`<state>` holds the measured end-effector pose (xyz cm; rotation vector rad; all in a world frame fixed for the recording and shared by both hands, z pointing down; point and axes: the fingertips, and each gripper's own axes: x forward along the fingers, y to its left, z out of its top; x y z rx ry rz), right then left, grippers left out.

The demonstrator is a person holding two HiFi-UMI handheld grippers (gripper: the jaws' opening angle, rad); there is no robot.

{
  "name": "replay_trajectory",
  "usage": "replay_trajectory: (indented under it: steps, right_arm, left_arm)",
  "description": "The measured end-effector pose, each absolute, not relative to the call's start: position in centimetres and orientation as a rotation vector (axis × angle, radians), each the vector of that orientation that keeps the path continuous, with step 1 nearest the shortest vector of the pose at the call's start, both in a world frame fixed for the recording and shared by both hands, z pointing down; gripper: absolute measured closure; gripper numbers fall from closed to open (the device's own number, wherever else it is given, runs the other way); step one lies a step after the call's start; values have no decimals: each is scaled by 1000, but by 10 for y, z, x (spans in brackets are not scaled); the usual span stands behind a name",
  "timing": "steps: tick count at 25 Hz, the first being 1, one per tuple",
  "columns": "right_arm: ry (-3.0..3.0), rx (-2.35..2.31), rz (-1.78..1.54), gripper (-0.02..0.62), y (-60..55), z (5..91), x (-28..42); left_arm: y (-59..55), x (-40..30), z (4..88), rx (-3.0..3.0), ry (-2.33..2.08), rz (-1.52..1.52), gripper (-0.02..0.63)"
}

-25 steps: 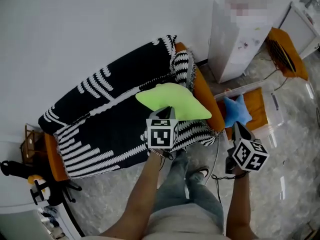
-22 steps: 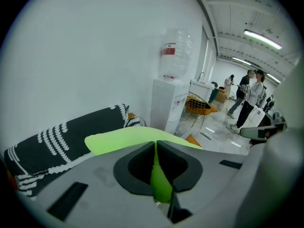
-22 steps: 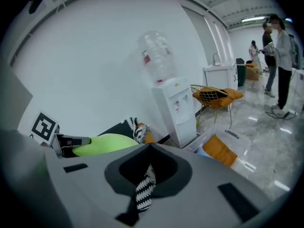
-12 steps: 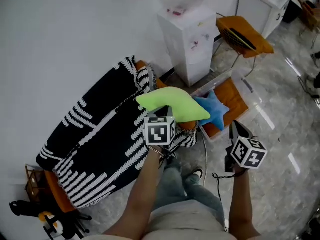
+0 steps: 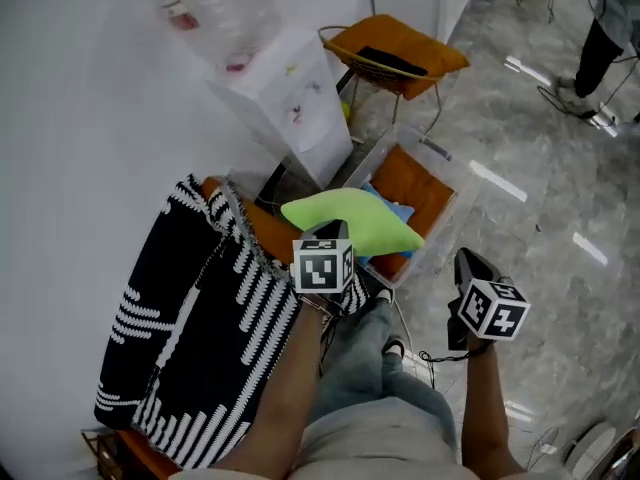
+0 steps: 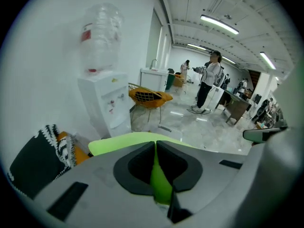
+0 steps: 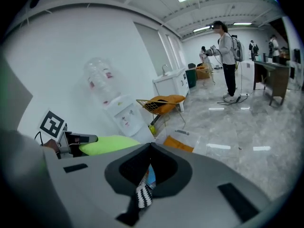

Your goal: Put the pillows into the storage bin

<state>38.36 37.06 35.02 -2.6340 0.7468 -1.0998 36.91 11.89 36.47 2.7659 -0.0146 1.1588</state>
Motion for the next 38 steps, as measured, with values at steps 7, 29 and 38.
replay_trajectory:
  steps: [7,29,38]
  right_arm:
    - [561,-2623,-1122,594,402,369,435]
    - [286,-2532,-1439,594,454,570,499]
    - [269,-2468,-1492,594,457,607,496]
  left_arm:
    - [169,455,398,2800,253,1285,586]
    - [245,690,599,2766,619,1391,586]
    - [256,720,644,2728,605,1403,543]
